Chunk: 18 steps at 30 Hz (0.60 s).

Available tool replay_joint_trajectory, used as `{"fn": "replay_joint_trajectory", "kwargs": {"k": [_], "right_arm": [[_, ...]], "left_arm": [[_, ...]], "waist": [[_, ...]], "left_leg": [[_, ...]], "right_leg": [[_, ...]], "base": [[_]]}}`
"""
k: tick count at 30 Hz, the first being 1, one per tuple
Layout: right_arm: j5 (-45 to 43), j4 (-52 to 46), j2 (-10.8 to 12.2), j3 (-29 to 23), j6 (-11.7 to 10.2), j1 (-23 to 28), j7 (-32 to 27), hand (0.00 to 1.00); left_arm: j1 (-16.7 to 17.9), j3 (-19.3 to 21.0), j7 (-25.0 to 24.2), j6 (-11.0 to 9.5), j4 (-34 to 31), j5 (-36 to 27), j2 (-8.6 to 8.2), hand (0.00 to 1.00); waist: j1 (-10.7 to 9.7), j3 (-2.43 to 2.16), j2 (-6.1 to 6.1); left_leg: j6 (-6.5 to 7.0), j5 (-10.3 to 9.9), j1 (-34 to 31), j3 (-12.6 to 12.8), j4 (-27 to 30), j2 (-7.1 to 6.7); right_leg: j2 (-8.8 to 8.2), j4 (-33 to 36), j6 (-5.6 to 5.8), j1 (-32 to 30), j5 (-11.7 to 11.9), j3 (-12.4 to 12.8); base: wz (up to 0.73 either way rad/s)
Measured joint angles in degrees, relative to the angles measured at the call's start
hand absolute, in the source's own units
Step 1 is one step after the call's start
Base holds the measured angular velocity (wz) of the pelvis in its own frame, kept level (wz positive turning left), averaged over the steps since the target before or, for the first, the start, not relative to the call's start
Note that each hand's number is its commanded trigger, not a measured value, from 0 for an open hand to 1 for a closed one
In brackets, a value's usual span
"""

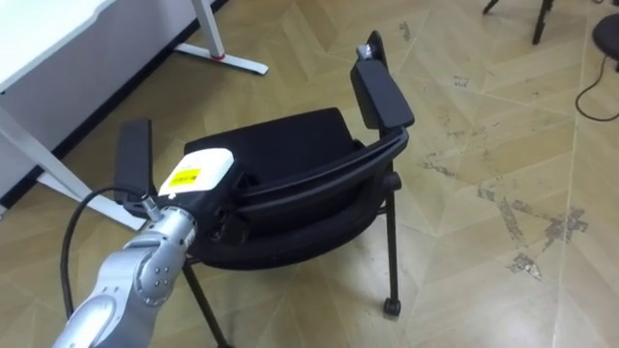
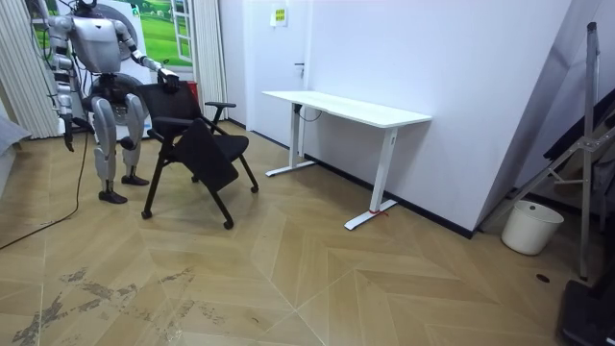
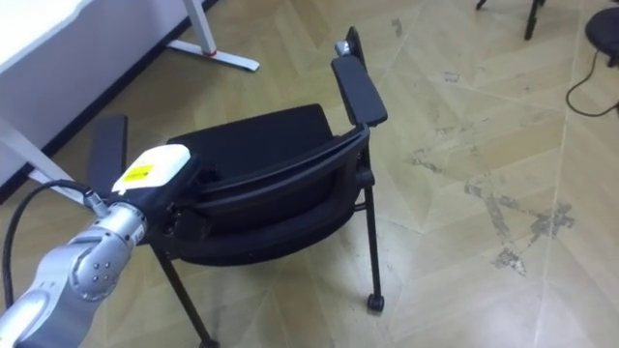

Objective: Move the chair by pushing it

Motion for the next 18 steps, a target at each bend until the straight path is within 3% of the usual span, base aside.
{"fn": "replay_joint_trajectory", "kwargs": {"k": [7,11,13,15,18], "right_arm": [[-0.08,-0.19,-0.06,-0.61,-0.02,0.11,-1.12,0.00],[-2.67,-1.58,-0.18,-5.48,-0.13,1.08,-4.90,0.00],[-3.82,-1.80,-0.35,-6.19,-0.14,1.21,-7.38,0.00],[-7.71,-1.91,-0.81,-7.64,-0.14,1.14,-10.52,0.00],[-16.74,-6.25,-2.45,-8.98,-0.13,1.28,-14.38,0.00]], "left_arm": [[-0.03,0.00,0.09,0.01,0.02,-0.18,0.33,1.00],[0.03,-0.03,0.43,-0.01,0.24,-0.02,0.40,1.00],[0.03,-0.07,0.65,-0.01,0.24,-0.02,0.62,1.00],[0.03,-0.07,0.68,-0.01,0.24,0.00,0.80,1.00],[0.02,-0.05,1.07,-0.09,0.24,-0.03,1.37,1.00]], "waist": [[-0.13,-0.08,0.10],[-0.45,-0.20,0.19],[-0.51,-0.36,-0.04],[-0.66,-0.91,-0.52],[-0.28,-1.10,-0.84]], "left_leg": [[0.00,0.00,-0.10,0.00,0.13,0.03],[0.00,0.00,-0.55,-0.01,0.30,0.03],[0.00,0.00,-1.08,-0.20,0.79,-0.03],[0.00,0.00,-1.72,-0.20,0.87,0.01],[0.00,0.00,-1.92,0.08,0.74,-0.04]], "right_leg": [[0.00,0.02,0.00,-0.10,0.00,0.06],[-0.01,0.04,0.00,-0.17,0.00,-0.08],[-0.13,0.05,0.00,-0.28,0.00,-0.40],[-0.16,0.55,0.00,-1.07,0.00,-0.64],[-0.24,1.17,0.00,-1.84,0.00,-0.28]], "base": [[0.00],[0.01],[0.03],[0.04],[-0.06]]}}
